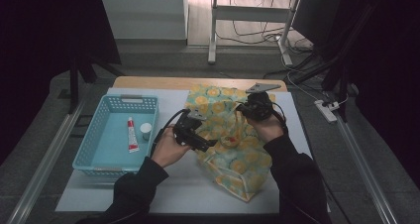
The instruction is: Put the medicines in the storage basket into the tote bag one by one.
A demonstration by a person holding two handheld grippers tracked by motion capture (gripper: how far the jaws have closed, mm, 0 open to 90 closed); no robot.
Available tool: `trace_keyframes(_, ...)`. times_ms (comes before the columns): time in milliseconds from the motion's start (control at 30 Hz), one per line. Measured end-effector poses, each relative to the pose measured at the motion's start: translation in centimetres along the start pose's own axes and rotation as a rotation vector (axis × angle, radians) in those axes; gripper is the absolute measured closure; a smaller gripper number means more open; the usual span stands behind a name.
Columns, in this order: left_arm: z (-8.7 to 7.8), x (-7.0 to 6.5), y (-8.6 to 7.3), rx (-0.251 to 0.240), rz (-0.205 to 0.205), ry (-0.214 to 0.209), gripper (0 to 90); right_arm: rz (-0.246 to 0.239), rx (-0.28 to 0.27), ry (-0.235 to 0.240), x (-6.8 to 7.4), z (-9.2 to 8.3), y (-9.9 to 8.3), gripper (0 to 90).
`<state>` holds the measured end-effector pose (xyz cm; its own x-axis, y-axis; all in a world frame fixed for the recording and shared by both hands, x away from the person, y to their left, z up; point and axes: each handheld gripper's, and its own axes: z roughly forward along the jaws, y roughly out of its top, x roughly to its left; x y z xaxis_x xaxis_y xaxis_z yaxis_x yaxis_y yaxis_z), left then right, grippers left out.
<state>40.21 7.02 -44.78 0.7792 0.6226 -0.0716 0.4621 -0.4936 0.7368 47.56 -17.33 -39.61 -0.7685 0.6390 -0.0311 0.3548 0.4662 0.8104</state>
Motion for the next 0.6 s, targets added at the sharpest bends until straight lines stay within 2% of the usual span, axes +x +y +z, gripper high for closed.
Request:
trace_keyframes(200,-2.7,1.0,-1.5,-0.008,-0.037,0.023,2.7,0.002,-0.001,0.002,-0.1,-0.1,-0.2,89.3)
trace_keyframes(400,-4.8,3.1,-3.6,-0.007,-0.069,0.031,2.2,0.007,0.002,0.003,-0.2,0.0,-0.5,89.3)
trace_keyframes(600,-6.7,5.2,-5.9,-0.022,-0.131,0.082,0.8,0.009,0.005,0.005,-0.2,0.2,-0.6,89.3)
